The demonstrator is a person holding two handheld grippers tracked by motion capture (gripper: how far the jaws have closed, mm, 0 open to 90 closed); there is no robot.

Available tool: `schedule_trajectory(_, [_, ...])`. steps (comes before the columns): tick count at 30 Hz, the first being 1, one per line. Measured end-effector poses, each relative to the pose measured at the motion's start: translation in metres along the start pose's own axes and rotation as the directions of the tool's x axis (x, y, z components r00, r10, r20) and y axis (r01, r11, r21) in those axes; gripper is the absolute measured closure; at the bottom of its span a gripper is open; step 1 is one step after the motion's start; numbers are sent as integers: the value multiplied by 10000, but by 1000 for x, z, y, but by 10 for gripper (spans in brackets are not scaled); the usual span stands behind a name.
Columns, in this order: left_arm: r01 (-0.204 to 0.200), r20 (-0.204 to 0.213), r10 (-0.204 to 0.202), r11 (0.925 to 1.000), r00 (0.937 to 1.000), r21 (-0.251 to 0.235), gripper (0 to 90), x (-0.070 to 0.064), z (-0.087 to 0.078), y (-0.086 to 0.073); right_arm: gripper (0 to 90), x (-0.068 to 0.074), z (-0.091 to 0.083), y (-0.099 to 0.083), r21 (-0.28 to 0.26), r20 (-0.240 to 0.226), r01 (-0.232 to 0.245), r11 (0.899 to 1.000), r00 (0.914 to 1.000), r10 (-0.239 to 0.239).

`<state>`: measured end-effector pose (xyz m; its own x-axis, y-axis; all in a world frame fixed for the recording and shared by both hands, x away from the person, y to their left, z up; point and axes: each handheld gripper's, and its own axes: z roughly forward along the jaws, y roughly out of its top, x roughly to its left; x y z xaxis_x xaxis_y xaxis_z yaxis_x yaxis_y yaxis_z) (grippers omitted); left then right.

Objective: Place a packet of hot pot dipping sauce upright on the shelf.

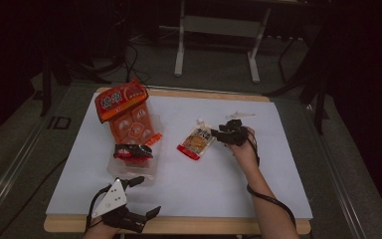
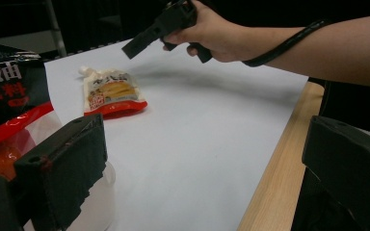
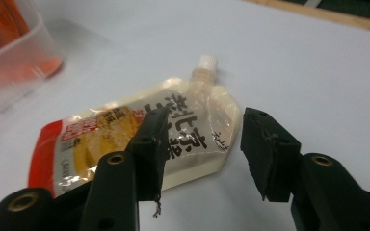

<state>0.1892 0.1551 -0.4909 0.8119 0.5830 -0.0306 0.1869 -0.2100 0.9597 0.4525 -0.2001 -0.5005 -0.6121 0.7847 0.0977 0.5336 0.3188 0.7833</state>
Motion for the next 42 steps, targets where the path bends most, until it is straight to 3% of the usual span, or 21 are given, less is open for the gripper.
schedule_trajectory(6, [20,60,-20,10000,10000,-23,24,0,-2,0,548,-6,15,-2,234,220,-306,9993,9993,301])
schedule_trajectory(11, [15,123,-16,10000,9999,68,24,0,0,0,549,-10,26,-5,418,711,-373,9984,9969,342])
schedule_trajectory(16, [59,215,-61,9999,9998,96,24,0,1,-1,535,-10,33,-7,499,632,-450,9977,9971,418])
schedule_trajectory(19, [3,201,-6,9999,9998,151,24,-1,1,-1,527,-8,38,-7,721,722,-306,9969,9971,254])
schedule_trajectory(24, [31,234,-35,9999,9997,160,24,-1,2,-2,512,-8,43,-11,853,803,-448,9954,9960,380])
schedule_trajectory(28, [-4,273,-1,9998,9996,180,24,-1,2,-2,514,-5,43,-12,855,992,-195,9961,9950,110])
schedule_trajectory(29, [-5,274,0,9998,9996,190,24,-2,3,-2,522,-3,44,-12,883,1064,6,9961,9943,-101])
schedule_trajectory(35, [-6,304,0,9998,9995,201,24,-2,4,-2,651,0,44,-11,944,839,70,9955,9964,-150])
schedule_trajectory(39, [-24,318,16,9997,9995,251,24,-2,4,-2,708,2,44,-9,1088,936,-69,9940,9956,-33])
schedule_trajectory(42, [-35,325,27,9997,9995,229,24,-2,4,-2,861,5,44,-8,1174,772,-10,9931,9970,-81])
